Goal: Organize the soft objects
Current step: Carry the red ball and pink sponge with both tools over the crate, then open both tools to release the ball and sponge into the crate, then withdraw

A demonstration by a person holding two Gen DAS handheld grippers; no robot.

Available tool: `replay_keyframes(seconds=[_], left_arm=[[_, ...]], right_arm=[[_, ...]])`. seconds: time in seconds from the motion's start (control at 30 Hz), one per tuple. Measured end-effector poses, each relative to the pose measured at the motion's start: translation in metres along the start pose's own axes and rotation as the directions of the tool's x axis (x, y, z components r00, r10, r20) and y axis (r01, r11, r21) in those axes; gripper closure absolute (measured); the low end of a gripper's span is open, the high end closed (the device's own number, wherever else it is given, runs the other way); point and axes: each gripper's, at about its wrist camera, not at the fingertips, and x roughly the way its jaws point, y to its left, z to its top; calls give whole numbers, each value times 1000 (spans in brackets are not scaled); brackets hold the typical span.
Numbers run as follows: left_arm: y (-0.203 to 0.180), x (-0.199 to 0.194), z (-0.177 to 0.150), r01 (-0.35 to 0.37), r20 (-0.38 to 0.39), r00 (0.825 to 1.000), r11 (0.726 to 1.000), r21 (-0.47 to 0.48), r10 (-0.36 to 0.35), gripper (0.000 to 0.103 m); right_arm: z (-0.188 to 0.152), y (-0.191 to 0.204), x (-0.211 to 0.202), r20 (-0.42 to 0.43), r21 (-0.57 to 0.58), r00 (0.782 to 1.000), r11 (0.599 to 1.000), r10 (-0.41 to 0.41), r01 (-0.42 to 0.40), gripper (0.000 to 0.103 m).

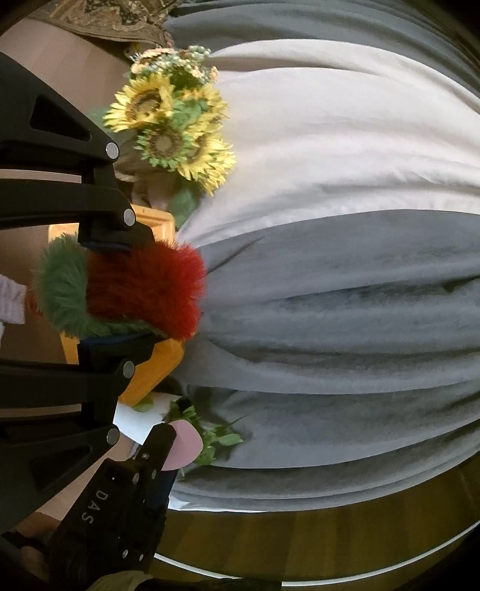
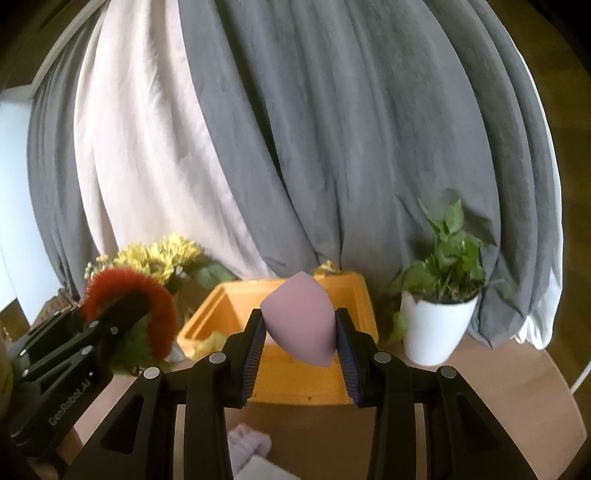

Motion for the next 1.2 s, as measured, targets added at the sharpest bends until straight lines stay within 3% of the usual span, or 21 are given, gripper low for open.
replay_keyframes(seconds=[0.4, 0.8, 1.0, 1.2], left_arm=[[15, 60, 31, 30, 18, 999, 1000, -1, -30, 70], [27, 149, 30, 54, -106, 993, 999, 8, -53, 70], [28, 191, 21, 83, -202, 976, 996, 17, -78, 70], [27, 229, 7, 121, -322, 940, 993, 16, -110, 70]], right_arm=[[36, 1, 53, -4, 2, 1000, 1000, 1, -1, 64], [44, -12, 132, -117, -14, 992, 999, -42, 40, 64], [41, -19, 169, -204, -23, 978, 999, -52, 48, 64], [33, -24, 206, -303, -47, 951, 998, -57, 45, 63]])
